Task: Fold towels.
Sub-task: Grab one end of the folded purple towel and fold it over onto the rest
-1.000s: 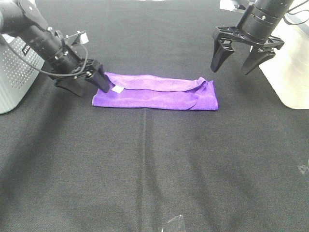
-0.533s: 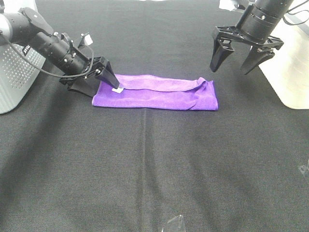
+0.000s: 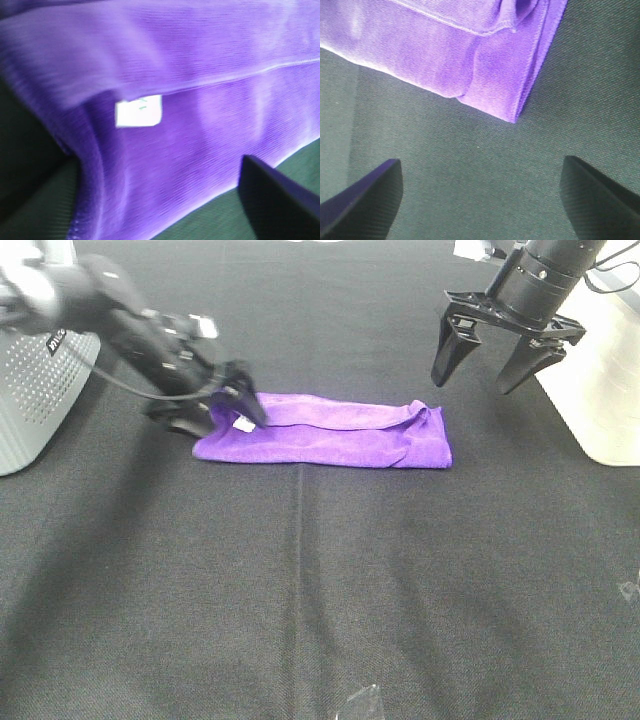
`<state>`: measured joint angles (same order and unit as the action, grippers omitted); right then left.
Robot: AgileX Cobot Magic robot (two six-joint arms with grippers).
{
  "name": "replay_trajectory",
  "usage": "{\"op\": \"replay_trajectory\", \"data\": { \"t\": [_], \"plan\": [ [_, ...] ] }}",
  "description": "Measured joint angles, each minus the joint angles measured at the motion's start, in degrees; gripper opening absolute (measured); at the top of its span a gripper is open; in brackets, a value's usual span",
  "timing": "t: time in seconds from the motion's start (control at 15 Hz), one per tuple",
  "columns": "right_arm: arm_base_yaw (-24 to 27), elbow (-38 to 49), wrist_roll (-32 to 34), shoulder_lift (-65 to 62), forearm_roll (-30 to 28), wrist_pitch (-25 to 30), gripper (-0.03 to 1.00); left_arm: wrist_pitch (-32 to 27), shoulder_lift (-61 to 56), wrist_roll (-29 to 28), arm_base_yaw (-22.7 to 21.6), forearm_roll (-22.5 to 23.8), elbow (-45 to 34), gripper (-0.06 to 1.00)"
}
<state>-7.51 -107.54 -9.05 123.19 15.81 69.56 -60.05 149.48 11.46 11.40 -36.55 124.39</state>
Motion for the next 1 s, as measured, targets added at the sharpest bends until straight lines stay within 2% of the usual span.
{"op": "replay_trajectory", "data": {
  "t": [0.07,0.2,0.27,0.4,0.53,0.6,0.73,0.8,1.0],
  "plan": [
    [0.0,0.0,0.0,-0.5,0.0,0.0,0.82,0.2,0.3,-0.7,1.0,0.7,0.4,0.56],
    [0.0,0.0,0.4,-2.1,0.1,0.0,0.82,0.1,0.9,-1.2,1.5,2.2,0.9,0.17],
    [0.0,0.0,0.5,-2.9,0.1,0.0,0.82,-0.2,1.0,-1.3,1.4,3.2,1.3,0.05],
    [0.0,2.1,0.6,-5.5,0.2,-0.1,0.82,-2.8,1.0,-1.4,1.8,7.0,3.0,0.01],
    [0.0,8.1,0.7,-10.3,0.1,0.0,0.82,-7.4,-0.5,-1.5,2.2,14.9,3.3,0.01],
    [0.0,11.2,0.7,-12.9,-0.1,0.1,0.82,-8.6,-1.8,-1.9,2.1,19.8,3.3,0.01],
    [0.0,17.2,0.9,-18.7,-0.7,0.1,0.82,-9.1,-4.9,-2.5,1.9,25.7,3.3,0.01],
    [0.0,19.8,0.9,-21.5,-1.1,0.1,0.82,-9.2,-6.6,-2.6,1.9,27.3,3.3,0.01],
    [0.0,25.8,1.0,-28.4,-1.8,0.3,0.82,-9.2,-9.2,-0.6,3.6,27.7,3.3,0.01]
  ]
}}
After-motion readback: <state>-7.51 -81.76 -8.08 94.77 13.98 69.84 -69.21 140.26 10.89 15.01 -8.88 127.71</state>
